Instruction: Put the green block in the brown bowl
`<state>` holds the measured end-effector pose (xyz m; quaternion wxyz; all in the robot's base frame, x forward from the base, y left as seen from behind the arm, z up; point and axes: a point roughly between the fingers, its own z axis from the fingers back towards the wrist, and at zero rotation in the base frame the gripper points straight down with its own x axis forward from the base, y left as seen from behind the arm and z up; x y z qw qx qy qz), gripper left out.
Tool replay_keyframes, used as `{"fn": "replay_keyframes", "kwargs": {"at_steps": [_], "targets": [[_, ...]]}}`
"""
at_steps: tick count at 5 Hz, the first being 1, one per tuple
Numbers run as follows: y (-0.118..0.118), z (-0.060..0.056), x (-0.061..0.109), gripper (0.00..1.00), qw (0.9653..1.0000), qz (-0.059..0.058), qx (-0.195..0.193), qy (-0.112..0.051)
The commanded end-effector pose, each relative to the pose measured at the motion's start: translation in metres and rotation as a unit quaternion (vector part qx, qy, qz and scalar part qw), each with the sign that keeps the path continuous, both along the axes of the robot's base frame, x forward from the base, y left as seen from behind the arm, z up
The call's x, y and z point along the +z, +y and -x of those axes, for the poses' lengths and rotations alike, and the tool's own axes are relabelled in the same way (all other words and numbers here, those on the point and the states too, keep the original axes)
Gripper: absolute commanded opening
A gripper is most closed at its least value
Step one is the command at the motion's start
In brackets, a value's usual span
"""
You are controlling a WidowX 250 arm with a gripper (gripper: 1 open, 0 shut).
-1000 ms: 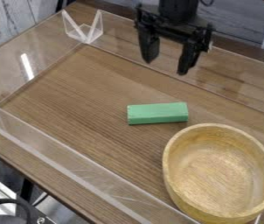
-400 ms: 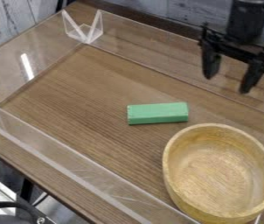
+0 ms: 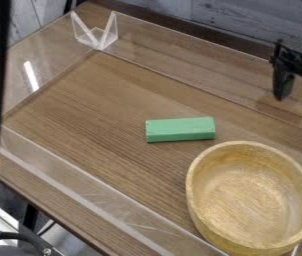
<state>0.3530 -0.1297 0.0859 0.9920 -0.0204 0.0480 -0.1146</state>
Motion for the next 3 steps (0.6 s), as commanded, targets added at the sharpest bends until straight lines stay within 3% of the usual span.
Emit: {"fn": "replay_keyframes", "kwargs": {"at_steps": [1, 2, 3], "targets": [[0.005, 0.001, 0.042, 1.0, 0.999, 0.017, 0.004, -0.042], [0.017, 0.004, 0.059, 1.0, 0.9983, 0.021, 0.015, -0.052], [0.032, 0.012, 0.063, 1.0, 0.9985, 0.018, 0.027, -0.045]]}}
